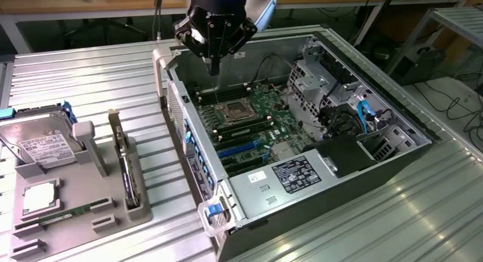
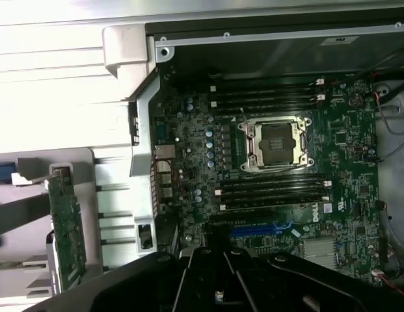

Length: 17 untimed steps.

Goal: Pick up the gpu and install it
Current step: 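Reach for the gpu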

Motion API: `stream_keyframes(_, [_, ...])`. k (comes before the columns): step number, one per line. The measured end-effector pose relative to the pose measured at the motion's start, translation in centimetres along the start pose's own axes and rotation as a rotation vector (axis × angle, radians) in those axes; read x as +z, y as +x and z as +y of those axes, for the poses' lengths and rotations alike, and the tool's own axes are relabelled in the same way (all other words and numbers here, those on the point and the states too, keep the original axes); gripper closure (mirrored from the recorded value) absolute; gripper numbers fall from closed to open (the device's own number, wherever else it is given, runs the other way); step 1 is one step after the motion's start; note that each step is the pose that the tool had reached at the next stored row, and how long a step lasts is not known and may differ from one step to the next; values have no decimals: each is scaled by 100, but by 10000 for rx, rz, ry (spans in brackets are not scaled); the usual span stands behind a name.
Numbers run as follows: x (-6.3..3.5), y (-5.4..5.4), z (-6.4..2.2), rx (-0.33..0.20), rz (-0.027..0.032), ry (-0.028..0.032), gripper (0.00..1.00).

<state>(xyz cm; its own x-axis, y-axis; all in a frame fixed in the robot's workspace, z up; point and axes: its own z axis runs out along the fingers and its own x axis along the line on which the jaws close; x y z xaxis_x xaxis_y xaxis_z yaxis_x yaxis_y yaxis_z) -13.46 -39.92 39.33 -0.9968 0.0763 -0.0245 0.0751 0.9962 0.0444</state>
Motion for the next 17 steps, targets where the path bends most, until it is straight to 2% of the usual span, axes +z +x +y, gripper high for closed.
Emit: stream_keyframes(17, [-5,171,-20,0,0,0,89])
